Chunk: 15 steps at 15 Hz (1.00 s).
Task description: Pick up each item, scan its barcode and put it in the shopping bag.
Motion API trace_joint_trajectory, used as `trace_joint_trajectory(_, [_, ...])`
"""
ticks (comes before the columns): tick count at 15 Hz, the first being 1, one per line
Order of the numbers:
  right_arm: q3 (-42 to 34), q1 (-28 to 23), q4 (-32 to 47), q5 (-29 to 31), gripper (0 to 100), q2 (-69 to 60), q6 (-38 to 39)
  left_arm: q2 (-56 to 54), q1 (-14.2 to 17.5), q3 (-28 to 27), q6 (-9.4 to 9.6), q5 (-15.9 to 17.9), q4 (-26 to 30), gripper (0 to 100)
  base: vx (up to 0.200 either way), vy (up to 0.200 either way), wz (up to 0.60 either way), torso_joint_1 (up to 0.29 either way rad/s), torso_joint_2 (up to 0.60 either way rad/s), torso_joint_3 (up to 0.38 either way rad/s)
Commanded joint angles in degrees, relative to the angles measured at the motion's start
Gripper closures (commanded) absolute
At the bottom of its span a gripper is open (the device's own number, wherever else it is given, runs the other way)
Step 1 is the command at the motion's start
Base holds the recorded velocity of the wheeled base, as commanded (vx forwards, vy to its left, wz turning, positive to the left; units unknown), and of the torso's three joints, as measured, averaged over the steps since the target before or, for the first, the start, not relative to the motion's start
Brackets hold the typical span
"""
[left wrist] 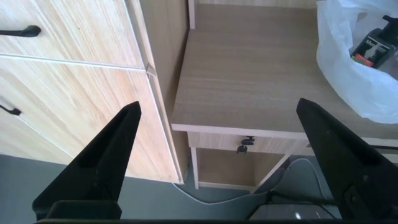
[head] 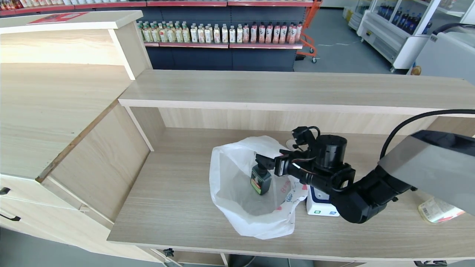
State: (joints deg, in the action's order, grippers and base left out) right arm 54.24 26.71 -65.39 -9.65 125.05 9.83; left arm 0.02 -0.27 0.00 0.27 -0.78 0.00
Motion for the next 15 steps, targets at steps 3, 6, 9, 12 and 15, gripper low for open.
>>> trace_joint_trajectory(3, [-5.02,0.01,1.76,-0.28,0,-11.58,4.59,-0.02,-0.08,0.00,0.00,-0.01,0.00,0,0.000,0.000,0.00,0.000,0.00,0.000])
trace_joint_trajectory(6, [-14.86,-0.17,1.14,0.25,0,-20.90,5.29,-0.02,-0.08,0.00,0.00,-0.01,0.00,0,0.000,0.000,0.00,0.000,0.00,0.000])
trace_joint_trajectory(9, [-28.84,-5.00,1.93,2.36,0,-36.02,-5.08,-0.02,0.00,0.00,0.00,-0.01,0.00,0,0.000,0.000,0.00,0.000,0.00,0.000])
trace_joint_trajectory(12, [-30.42,-15.55,19.34,7.63,0,-48.94,-8.86,-0.02,-0.08,0.00,0.00,-0.01,0.00,0,0.000,0.000,0.00,0.000,0.00,0.000])
trace_joint_trajectory(15, [-31.74,-22.32,43.24,19.76,0,-61.68,-15.10,-0.02,0.00,0.00,0.00,-0.01,0.00,0,0.000,0.000,0.00,0.000,0.00,0.000])
